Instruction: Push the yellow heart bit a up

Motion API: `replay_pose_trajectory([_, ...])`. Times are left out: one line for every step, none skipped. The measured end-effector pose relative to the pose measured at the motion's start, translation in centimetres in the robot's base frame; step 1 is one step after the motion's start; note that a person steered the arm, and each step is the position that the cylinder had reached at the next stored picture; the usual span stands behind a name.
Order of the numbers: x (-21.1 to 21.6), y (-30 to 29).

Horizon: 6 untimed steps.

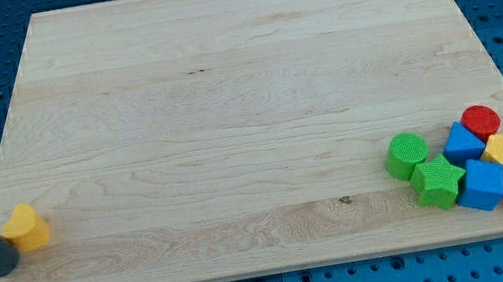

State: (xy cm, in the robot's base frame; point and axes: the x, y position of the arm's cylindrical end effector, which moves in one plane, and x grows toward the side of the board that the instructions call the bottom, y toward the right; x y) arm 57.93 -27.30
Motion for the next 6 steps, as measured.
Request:
replay_pose_trajectory([-1.3, -0.8])
replay_pose_trajectory([-2.1, 1.8])
replay_pose_trajectory([-2.1, 4.7])
replay_pose_trajectory([-2.1, 7.6])
replay_pose_trajectory([-2.1, 10.7])
replay_pose_trajectory([-2.1, 11.3])
